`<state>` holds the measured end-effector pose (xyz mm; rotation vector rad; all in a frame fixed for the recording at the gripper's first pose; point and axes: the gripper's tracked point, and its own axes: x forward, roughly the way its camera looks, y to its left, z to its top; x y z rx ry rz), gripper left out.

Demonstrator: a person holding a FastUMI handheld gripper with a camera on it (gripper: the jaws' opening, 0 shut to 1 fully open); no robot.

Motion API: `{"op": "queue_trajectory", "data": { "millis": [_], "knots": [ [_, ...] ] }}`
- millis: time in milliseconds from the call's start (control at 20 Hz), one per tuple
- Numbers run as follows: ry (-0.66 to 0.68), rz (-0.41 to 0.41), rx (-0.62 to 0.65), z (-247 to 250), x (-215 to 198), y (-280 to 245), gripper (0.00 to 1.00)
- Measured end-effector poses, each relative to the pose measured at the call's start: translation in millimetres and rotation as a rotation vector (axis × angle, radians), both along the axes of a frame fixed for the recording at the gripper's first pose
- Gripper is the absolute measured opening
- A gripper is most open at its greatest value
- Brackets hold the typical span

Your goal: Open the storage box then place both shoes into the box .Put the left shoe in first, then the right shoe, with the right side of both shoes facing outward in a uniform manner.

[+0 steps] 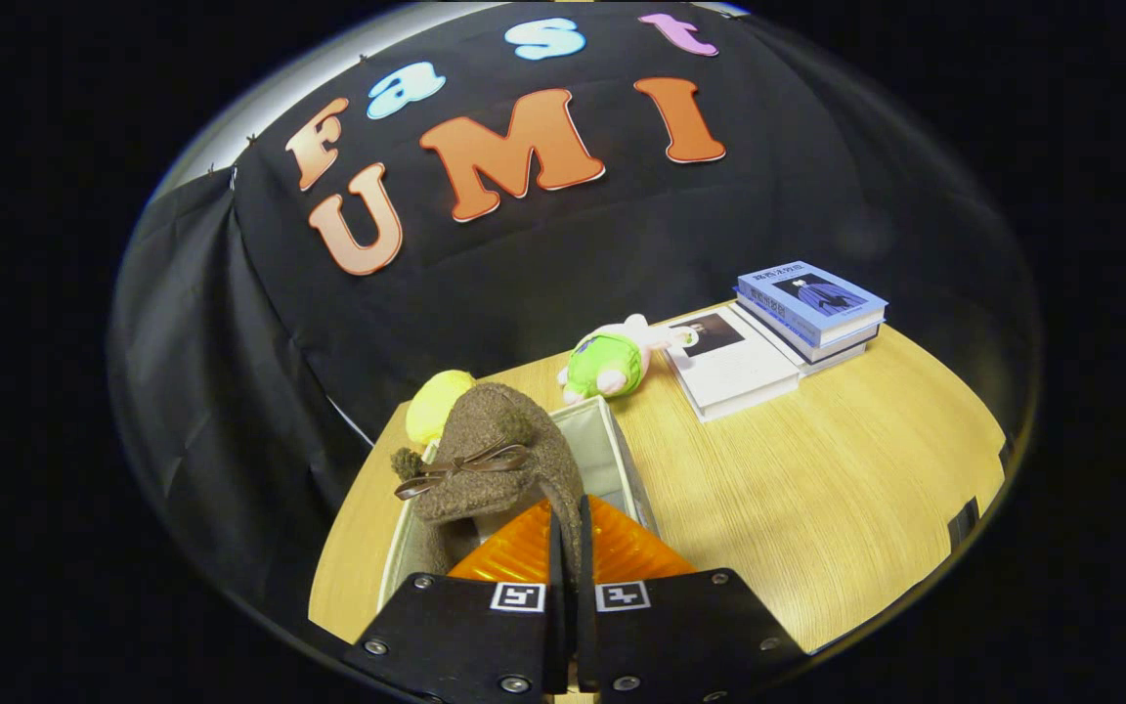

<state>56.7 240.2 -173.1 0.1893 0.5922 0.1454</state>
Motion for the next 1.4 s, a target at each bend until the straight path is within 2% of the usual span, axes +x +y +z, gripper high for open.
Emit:
{"op": "queue_trajectory", "data": {
  "millis": [100, 200, 250, 300, 450, 550, 950, 1250, 1400],
  "knots": [
    [0.006, 0.007, -0.024, -4.8, 0.9, 1.6, 0.05],
    [-0.008, 0.024, -0.018, 0.6, -1.7, 5.8, 0.15],
    [-0.035, 0.023, -0.015, 7.9, 2.2, 5.3, 0.33],
    [-0.054, 0.020, -0.022, 15.5, 3.8, 2.1, 0.41],
    [-0.111, 0.015, -0.073, 31.8, 2.9, -9.9, 0.80],
    [-0.146, 0.021, -0.090, 43.7, 1.4, -17.9, 0.97],
    [-0.326, -0.006, -0.161, 108.7, -13.8, -85.8, 0.98],
    [-0.402, -0.032, -0.183, 125.9, -26.5, -145.8, 0.99],
    [-0.434, -0.096, -0.230, 128.9, -30.1, -189.3, 0.99]
  ]
}}
